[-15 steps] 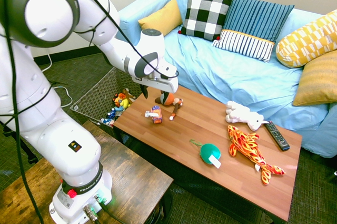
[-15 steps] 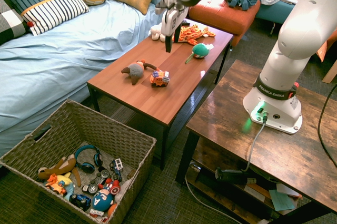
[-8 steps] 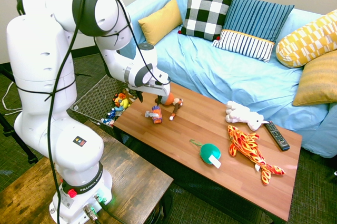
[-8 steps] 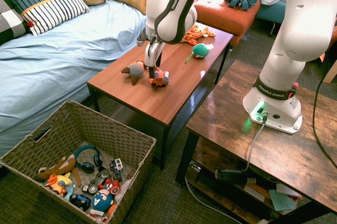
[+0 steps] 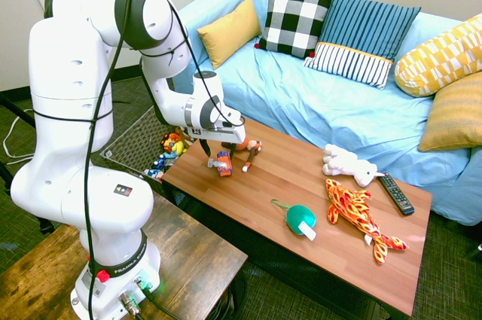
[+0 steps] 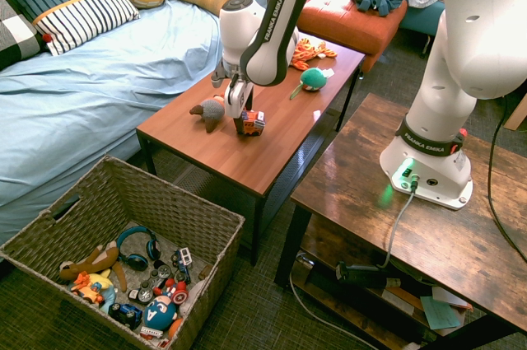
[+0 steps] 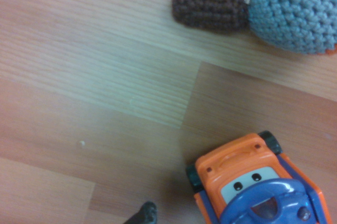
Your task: Put the toy car in the basket
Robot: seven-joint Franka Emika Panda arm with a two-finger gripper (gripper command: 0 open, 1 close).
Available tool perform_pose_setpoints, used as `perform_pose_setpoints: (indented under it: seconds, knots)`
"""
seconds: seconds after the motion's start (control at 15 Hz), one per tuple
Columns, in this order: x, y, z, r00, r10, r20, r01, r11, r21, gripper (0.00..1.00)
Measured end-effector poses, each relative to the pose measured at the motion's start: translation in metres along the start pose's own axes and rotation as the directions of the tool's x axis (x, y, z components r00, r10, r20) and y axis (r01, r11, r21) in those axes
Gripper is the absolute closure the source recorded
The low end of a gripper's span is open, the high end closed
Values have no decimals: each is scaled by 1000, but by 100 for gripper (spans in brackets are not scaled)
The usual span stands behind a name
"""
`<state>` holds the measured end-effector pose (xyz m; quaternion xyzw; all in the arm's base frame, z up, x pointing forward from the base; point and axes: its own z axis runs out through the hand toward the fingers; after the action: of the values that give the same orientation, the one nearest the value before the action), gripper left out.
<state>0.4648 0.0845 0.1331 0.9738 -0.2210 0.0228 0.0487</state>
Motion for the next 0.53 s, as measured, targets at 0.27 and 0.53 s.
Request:
perform_pose_setpoints:
  seconds: [0.27,0.53]
  knots:
    - [-1,1,11,1000,-12,-16,13,1000,12,100]
    - [-3,13,24,999,-21,-25,21,1000,12,100]
